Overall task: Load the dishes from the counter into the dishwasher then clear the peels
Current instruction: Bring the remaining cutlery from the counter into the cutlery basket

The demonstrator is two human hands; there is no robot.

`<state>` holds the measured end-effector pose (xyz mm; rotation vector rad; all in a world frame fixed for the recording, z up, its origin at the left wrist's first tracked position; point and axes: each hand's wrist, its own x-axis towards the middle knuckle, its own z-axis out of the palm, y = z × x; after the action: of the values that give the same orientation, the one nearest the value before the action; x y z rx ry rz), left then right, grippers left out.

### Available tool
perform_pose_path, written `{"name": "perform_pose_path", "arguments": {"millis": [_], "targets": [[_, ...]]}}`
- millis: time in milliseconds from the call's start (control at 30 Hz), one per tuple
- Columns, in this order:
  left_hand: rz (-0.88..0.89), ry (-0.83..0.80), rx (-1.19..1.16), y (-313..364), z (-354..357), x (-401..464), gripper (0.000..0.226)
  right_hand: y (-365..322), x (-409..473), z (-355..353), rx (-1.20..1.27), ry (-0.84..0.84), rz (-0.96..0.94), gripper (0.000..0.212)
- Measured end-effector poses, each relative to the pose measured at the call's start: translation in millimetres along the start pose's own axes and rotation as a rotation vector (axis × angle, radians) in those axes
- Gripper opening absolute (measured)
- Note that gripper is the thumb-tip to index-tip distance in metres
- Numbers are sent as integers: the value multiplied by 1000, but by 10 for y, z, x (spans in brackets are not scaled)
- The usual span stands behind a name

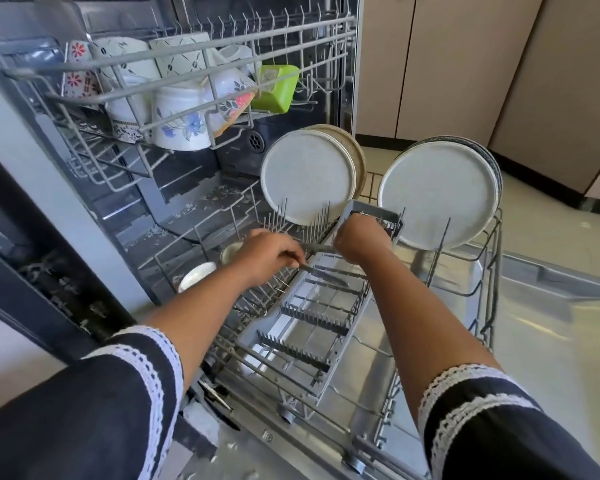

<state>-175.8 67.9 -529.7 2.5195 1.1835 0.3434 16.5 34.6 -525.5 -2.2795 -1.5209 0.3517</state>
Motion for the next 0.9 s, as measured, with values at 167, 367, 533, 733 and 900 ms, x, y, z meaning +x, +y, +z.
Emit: {"name": "perform_pose_path", "arguments": {"millis": [167, 367, 533, 733, 900], "targets": [[74, 33, 51, 87, 292, -23, 10, 0, -42, 31, -130, -50, -37, 11], [111, 45, 53, 60, 367, -5, 7, -49, -74, 79, -210, -71, -52, 21], [118, 80, 13, 33, 421, -41, 9, -106, -114, 82, -276, -70, -67, 27], [136, 97, 2, -26, 415, -49, 9, -56, -140, 30, -295, -47, -88, 28], [157, 44, 37, -12, 366, -59, 9, -44, -190, -42, -287, -58, -62, 34]]}}
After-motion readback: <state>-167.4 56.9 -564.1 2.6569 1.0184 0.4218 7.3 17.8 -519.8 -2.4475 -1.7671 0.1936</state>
